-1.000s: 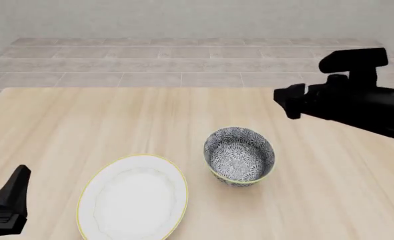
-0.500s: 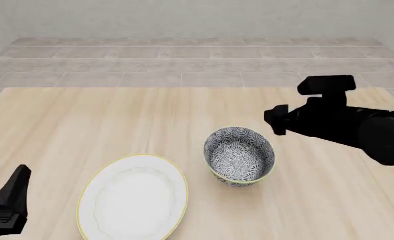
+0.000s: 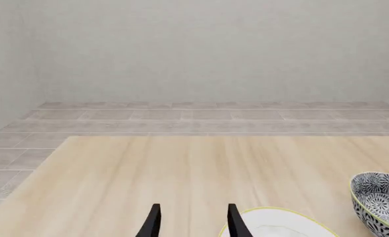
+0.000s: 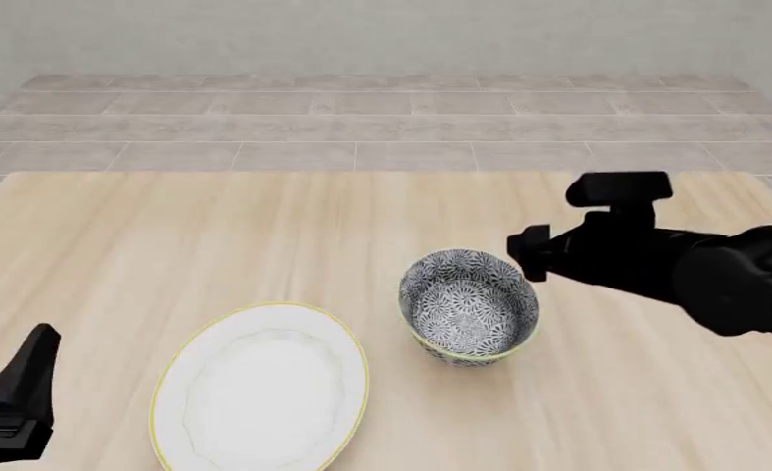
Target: Put the bowl on the plate.
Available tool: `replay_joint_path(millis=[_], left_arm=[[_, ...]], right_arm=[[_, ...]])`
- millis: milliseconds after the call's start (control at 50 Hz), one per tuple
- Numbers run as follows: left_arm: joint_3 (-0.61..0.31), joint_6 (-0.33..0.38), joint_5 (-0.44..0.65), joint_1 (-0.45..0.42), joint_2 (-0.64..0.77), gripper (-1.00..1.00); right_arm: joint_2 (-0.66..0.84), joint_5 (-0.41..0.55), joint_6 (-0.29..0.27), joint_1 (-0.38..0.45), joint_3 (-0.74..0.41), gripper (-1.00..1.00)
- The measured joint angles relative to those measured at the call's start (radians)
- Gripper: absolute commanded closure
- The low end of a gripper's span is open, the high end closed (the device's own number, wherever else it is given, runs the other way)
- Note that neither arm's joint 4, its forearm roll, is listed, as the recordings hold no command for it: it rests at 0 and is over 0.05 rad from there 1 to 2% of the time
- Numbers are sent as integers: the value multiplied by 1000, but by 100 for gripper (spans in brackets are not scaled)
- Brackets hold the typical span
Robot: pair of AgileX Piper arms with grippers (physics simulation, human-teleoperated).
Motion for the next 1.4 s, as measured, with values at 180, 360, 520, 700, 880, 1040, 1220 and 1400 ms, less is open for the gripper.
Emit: replay_joint_path(millis=[180, 360, 520, 700, 880, 1040, 1220, 1400], left_arm=[[0, 0, 0, 0, 0, -100], [0, 0, 0, 0, 0, -100], [0, 0, 0, 0, 0, -100], [0, 0, 0, 0, 0, -100], [0, 0, 0, 0, 0, -100], [0, 0, 0, 0, 0, -100], [0, 0, 0, 0, 0, -100], [0, 0, 0, 0, 0, -100]], right_arm=[[23, -20, 3, -2, 12, -100], [48, -36, 3, -2, 19, -100], [65, -49, 4, -7, 24, -100], [94, -71, 11, -8, 32, -100], [125, -94, 20, -3, 37, -100], [150, -117, 30, 3, 44, -100], [174, -141, 42, 6, 55, -100], [184, -156, 49, 6, 64, -100]])
